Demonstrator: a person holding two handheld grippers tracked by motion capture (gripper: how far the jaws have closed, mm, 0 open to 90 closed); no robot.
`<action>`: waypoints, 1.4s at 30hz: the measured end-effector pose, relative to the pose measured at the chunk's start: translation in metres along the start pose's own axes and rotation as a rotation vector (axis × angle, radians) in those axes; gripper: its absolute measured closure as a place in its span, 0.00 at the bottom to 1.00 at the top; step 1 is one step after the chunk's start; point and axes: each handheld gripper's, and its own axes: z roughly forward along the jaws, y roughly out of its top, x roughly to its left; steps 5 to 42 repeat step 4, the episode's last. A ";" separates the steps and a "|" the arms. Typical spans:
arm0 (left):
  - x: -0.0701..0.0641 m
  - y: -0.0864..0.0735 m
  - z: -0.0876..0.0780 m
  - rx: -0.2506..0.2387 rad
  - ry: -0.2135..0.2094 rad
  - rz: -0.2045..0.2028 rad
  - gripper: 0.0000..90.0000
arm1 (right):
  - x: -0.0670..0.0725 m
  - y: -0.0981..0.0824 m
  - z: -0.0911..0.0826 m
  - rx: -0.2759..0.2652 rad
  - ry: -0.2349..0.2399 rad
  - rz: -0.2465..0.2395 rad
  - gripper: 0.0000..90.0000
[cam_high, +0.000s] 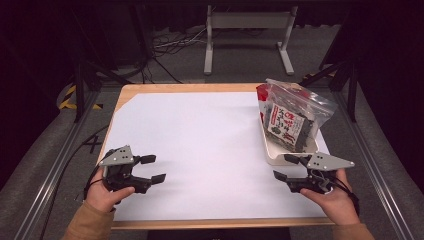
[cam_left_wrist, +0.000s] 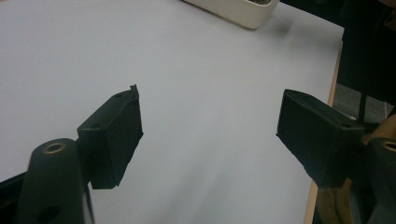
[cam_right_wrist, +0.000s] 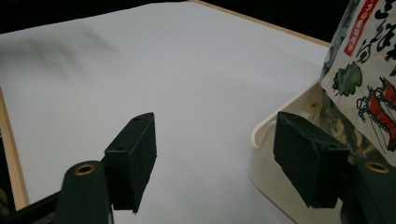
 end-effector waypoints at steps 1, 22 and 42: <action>0.001 0.000 0.000 0.001 0.004 -0.002 0.25 | 0.000 0.001 0.000 -0.010 -0.007 0.000 0.34; 0.002 0.000 -0.002 -0.001 0.024 -0.002 0.25 | 0.001 0.002 -0.002 -0.026 -0.017 -0.002 0.35; 0.002 0.000 -0.002 -0.001 0.024 -0.002 0.25 | 0.001 0.002 -0.002 -0.026 -0.017 -0.002 0.35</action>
